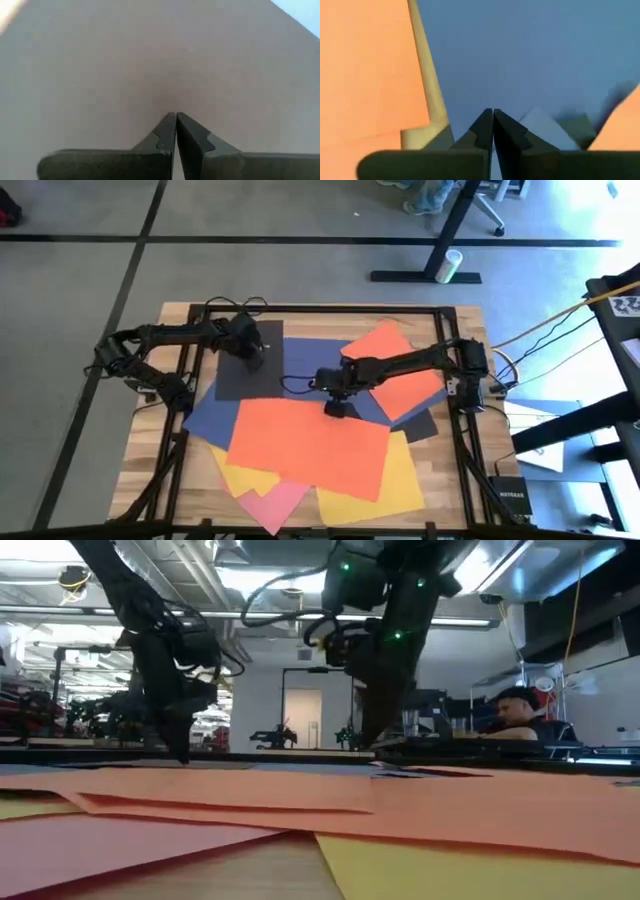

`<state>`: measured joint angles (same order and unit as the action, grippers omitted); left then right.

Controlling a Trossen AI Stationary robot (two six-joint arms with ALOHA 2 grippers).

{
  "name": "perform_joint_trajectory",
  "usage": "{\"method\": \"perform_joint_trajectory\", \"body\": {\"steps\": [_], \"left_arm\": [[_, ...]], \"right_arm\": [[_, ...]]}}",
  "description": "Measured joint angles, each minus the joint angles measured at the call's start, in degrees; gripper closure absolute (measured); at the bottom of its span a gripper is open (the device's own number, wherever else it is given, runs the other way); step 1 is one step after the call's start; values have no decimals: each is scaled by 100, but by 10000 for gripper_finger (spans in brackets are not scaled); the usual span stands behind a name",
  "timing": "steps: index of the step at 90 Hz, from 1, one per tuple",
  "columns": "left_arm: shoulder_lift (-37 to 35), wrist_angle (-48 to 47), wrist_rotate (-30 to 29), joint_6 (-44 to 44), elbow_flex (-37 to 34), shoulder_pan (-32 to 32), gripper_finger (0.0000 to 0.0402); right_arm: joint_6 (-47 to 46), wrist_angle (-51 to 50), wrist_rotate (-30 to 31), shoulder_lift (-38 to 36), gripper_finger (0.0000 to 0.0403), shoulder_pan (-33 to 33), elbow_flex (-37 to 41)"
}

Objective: Organize paper
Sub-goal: Move the papers to the bottom of the table

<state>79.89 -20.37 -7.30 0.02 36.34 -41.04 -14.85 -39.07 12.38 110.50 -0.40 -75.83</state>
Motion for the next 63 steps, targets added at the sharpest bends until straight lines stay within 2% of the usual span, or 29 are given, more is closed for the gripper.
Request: {"method": "perform_joint_trajectory", "body": {"steps": [12, 22, 29, 37, 48, 63], "left_arm": [[-457, -31, -92, -139, 0, 60, 402], [-938, 29, 530, -332, 0, 341, 402], [-1249, 240, 935, -467, 0, 706, 402], [-1478, 636, 963, -749, 0, 1226, 402], [-1356, 1137, 647, -935, 0, 1929, 402], [-705, 2183, 493, -1204, -2, 2599, 402]], "right_arm": [[-9, -32, 115, -68, 403, -89, -2], [6, -189, 288, -105, 403, -92, 39], [-110, -463, 780, -253, 403, -81, 115], [-521, -1008, 1037, -544, 403, 43, 330], [-1011, -1161, 1010, -1155, 403, 321, 1052], [-1523, -571, 305, -2011, 403, 896, 2504]]}}
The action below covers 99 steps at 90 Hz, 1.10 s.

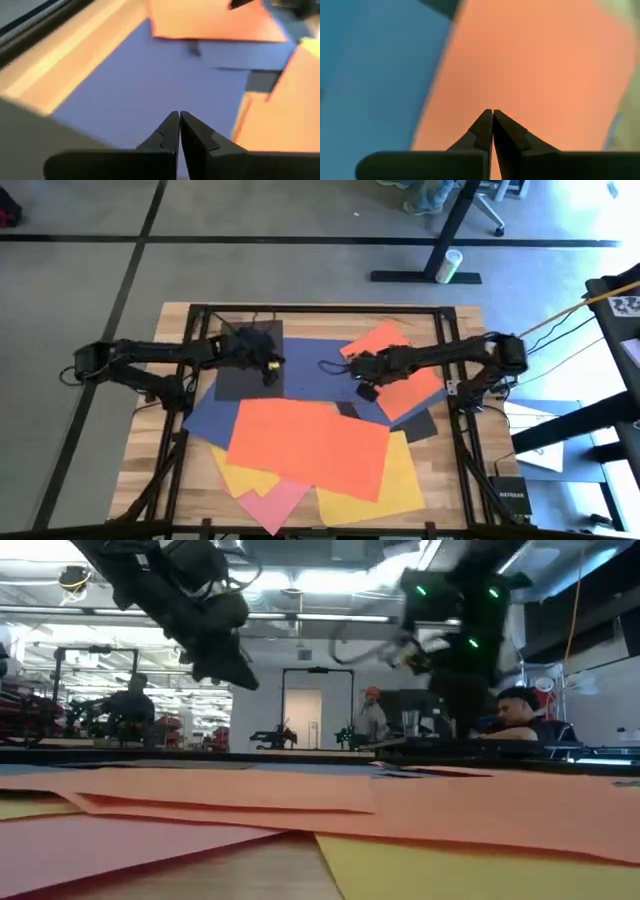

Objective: Organize paper
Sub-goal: Move the papers to the bottom of the table

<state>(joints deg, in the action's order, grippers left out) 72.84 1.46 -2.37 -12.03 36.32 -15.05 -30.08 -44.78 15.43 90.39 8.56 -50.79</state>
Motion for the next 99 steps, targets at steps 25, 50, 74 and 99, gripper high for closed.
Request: {"method": "perform_joint_trajectory", "body": {"steps": [25, 50, 74, 99], "left_arm": [[1816, 551, -43, -134, 880, 457, 402], [2551, 33, -179, 155, 1524, 148, 402], [2199, 79, -186, 343, 1539, 63, 402], [2229, -64, -186, 446, 1533, 83, 402]], "right_arm": [[-305, 1031, -475, -267, 403, 267, 1178], [-194, 2979, -1903, -240, 403, -307, 1088], [37, 1735, -700, -301, 403, -496, 154], [35, 947, -219, -293, 402, -234, 103]]}}
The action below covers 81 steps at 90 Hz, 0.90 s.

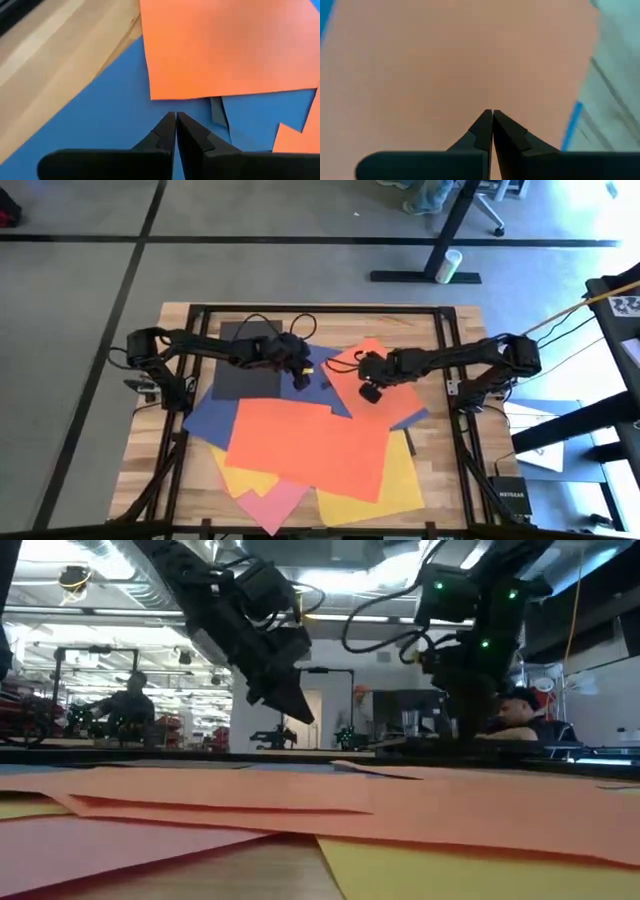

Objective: Organize paper
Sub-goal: Move the papers to the bottom of the table

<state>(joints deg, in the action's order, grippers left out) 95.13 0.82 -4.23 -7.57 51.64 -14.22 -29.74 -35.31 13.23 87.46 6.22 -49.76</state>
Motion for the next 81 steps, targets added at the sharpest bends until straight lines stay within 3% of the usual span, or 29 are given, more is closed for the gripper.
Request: {"method": "perform_joint_trajectory", "body": {"steps": [12, 20, 34, 42, 52, 63, 81], "left_arm": [[1, 123, -2, 230, -88, 32, 402], [107, 194, 16, 552, -149, -10, 400], [538, 685, 531, 776, -151, -241, 375], [758, 926, 960, 638, -72, -318, 347], [873, 900, 1071, 348, 122, -372, 308], [892, 889, 1062, -30, 268, -473, 267], [902, 865, 1211, -778, 423, -833, 220]], "right_arm": [[560, 1874, -989, -4, 389, -70, -17], [1010, 2388, -1084, -7, 359, -105, -36], [1168, 1977, -306, -4, 267, -92, -53], [974, 1586, -290, -54, 214, -116, -52], [769, 1306, -198, -90, 164, -272, -52], [761, 1112, 29, -153, 139, -459, -55], [519, 495, 317, -364, 134, -718, -54]]}}
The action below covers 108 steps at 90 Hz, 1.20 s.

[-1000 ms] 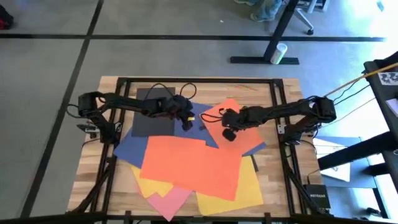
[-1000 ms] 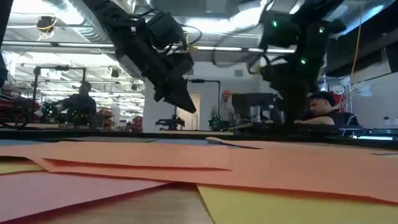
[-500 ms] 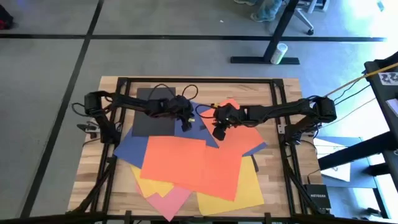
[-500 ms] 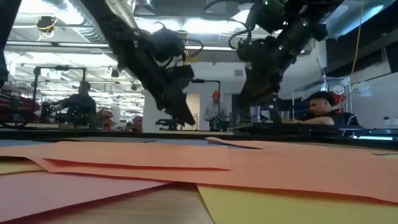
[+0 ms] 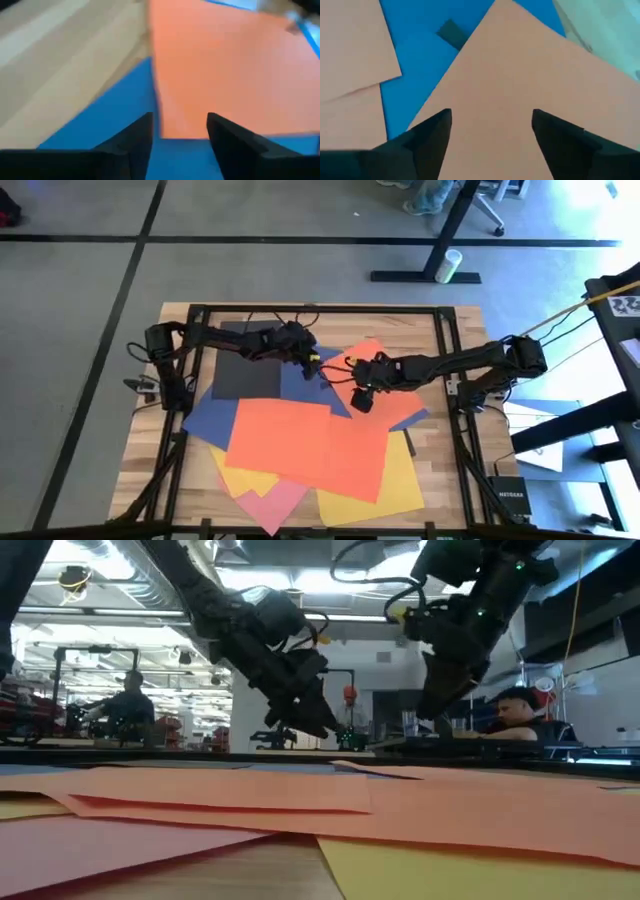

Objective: Organize paper
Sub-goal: Move the papers to the bottom of the table

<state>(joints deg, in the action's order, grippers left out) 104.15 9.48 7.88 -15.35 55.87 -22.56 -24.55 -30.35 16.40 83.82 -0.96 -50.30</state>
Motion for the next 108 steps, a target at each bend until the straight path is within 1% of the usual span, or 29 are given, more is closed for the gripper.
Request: {"method": "perform_joint_trajectory", "body": {"steps": [12, 35, 52, 57, 62, 70, 78, 85, 87, 99, 108], "left_arm": [[203, 8, 630, -377, 174, -207, 203], [990, -42, 912, -447, 471, -165, 194], [1264, 88, 1480, -488, 670, -137, 194], [1264, 41, 1571, -493, 683, -76, 200], [1264, 23, 1602, -493, 683, -13, 215], [1267, -43, 1636, -468, 683, 64, 258], [1271, -96, 1629, -180, 683, 88, 318], [1272, -45, 1625, 75, 683, 52, 373], [1264, -33, 1624, 123, 680, 34, 384], [1123, -23, 1569, 389, 776, -87, 399], [680, -211, 1563, 526, 875, -84, 401]], "right_arm": [[-98, -336, 259, -250, 134, -63, 2], [-262, -417, 348, -617, 134, -60, 1], [-351, -532, 360, -656, 134, -58, -2], [-401, -640, 412, -653, 134, -58, 4], [-499, -660, 499, -653, 134, -58, 4], [-662, -755, 670, -653, 142, -60, 4], [-797, -757, 762, -653, 165, -106, 4], [-915, -755, 858, -653, 197, -199, 4], [-969, -752, 863, -653, 208, -233, 4], [-1356, -772, 891, -653, 287, -513, 4], [-1765, -873, 1196, -653, 351, -877, 4]]}}
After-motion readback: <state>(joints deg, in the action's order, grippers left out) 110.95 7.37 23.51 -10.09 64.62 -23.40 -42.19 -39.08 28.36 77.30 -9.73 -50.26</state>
